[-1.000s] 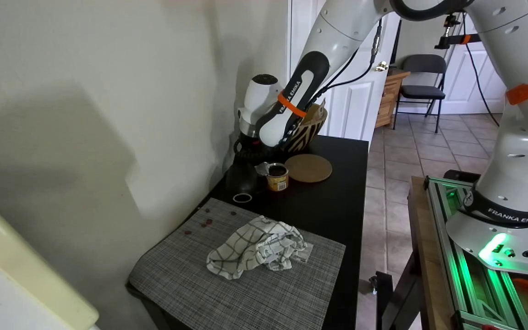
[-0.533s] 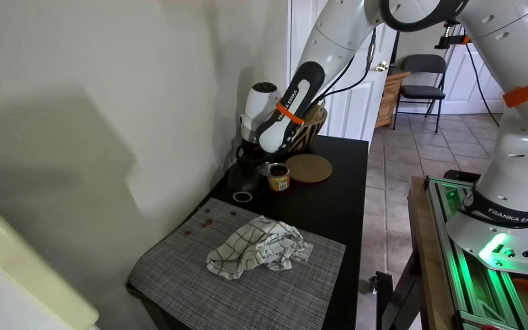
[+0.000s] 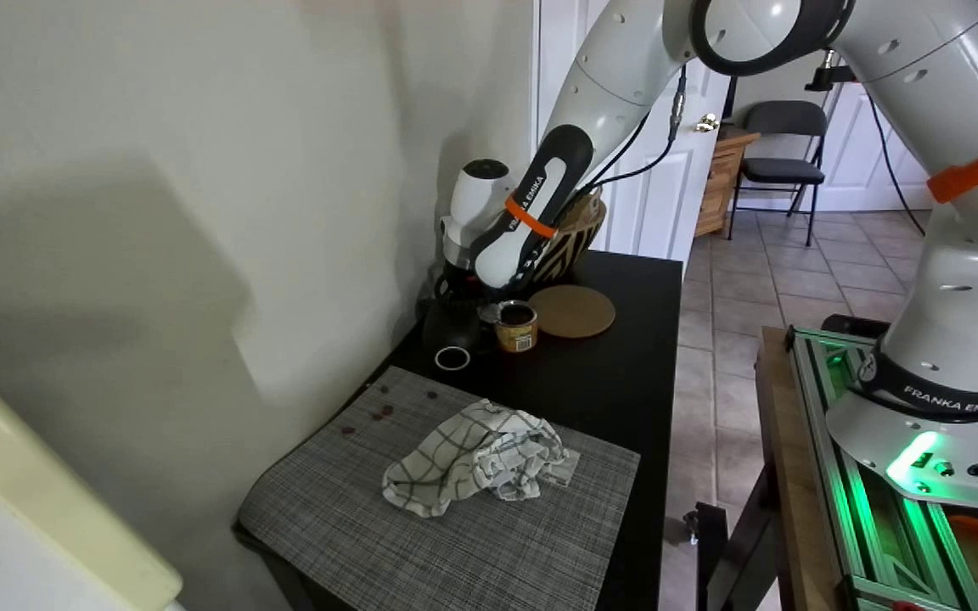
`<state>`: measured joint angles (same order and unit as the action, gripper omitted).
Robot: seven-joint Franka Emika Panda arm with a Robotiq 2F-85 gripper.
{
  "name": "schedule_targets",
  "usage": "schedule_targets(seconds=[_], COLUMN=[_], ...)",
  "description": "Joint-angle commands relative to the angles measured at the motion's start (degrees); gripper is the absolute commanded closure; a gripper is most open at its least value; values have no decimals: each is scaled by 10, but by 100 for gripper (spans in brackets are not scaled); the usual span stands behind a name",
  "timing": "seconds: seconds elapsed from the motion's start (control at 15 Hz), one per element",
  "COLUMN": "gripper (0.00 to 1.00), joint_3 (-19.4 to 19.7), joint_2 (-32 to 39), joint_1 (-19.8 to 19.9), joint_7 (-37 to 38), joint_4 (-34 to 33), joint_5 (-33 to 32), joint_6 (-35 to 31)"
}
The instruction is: Pick up the green lunch box lid from the table and put it in the wooden bowl
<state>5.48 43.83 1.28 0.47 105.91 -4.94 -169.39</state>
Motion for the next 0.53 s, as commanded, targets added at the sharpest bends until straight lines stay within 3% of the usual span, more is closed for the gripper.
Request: schedule_targets(seconds=[0.0, 0.47], gripper=[56, 100], joint_3=[-5, 15], joint_2=[19, -36], joint_1=[5, -20], joint_7=[-15, -5], joint_4=[-19, 26], joint_5=[0, -11], joint_6=[9, 35])
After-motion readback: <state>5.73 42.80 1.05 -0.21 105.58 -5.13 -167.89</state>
